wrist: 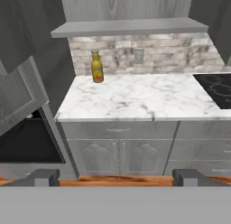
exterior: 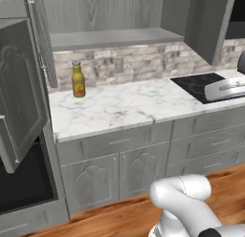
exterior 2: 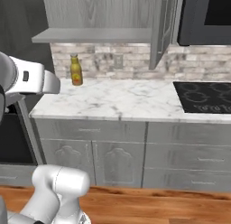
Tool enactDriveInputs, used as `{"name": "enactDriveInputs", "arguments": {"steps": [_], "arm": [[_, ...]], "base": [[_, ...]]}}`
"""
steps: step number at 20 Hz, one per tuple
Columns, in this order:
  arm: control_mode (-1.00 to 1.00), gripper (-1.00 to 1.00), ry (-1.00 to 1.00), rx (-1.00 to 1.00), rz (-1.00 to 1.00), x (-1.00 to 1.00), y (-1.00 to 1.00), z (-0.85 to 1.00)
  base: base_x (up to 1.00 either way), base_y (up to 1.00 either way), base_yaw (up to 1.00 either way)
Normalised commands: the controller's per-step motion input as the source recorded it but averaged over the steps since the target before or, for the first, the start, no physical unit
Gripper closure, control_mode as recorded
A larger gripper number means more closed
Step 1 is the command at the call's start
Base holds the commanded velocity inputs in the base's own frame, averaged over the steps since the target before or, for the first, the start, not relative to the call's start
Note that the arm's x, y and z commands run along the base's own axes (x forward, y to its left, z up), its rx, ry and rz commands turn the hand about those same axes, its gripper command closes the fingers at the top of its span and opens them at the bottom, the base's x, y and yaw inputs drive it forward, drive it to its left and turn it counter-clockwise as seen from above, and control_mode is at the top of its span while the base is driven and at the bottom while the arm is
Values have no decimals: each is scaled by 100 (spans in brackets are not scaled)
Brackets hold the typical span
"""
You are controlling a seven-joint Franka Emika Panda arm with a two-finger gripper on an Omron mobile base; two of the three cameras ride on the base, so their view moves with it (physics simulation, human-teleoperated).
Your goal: Close all open cabinet doors.
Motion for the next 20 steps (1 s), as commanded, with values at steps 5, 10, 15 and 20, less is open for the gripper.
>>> {"name": "enactDriveInputs", "arguments": {"steps": [5, 10, 15, 20], "arm": [[100, -100, 0, 0, 0, 0, 0, 0], [100, -100, 0, 0, 0, 0, 0, 0], [100, -100, 0, 0, 0, 0, 0, 0], [100, -100, 0, 0, 0, 0, 0, 0]], "base": [[34, 30, 4], [0, 0, 0], [33, -19, 2], [24, -26, 3]]}}
